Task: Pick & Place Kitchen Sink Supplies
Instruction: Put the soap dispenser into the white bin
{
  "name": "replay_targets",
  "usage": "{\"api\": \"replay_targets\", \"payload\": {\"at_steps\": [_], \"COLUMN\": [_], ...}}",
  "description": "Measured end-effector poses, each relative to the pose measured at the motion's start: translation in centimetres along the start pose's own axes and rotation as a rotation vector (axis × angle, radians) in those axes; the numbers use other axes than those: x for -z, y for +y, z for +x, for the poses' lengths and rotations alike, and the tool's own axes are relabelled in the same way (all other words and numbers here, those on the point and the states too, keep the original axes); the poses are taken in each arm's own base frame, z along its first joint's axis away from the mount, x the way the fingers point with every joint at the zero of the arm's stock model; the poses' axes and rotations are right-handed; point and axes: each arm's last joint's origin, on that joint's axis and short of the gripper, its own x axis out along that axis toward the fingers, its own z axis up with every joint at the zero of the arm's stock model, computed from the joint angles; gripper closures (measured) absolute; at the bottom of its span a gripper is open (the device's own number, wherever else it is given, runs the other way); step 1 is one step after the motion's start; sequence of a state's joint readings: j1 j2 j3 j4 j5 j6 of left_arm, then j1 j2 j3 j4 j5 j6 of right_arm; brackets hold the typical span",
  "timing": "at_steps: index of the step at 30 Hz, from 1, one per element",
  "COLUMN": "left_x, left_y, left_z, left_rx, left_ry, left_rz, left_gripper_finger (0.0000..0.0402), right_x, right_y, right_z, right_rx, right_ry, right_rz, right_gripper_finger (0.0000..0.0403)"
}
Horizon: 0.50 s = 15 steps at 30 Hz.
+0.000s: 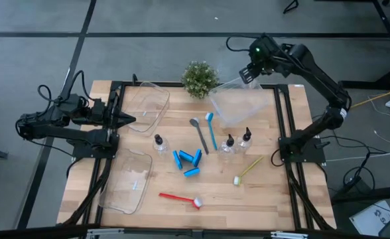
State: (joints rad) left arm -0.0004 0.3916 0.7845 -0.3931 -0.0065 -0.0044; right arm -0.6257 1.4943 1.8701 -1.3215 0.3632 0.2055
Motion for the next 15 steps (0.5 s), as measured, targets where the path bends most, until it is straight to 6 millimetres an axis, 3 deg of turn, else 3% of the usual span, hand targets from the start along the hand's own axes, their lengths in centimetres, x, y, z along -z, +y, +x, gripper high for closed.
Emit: {"api": "replay_targets", "payload": {"at_steps": [15], "left_x": [0.0], "left_y": [0.0], "left_z": [0.0], "left_rx": [0.0], "left_ry": [0.0], "left_rz": [0.0], "left_gripper_finger": [0.0393], "right_x": [3.4], "right_y": [-2.0], "right_z": [5.3], "right_rx": [-0.045], "right_ry": [-0.002], "right_rz": [0.048], "right_gripper_finger": [0.0265]}}
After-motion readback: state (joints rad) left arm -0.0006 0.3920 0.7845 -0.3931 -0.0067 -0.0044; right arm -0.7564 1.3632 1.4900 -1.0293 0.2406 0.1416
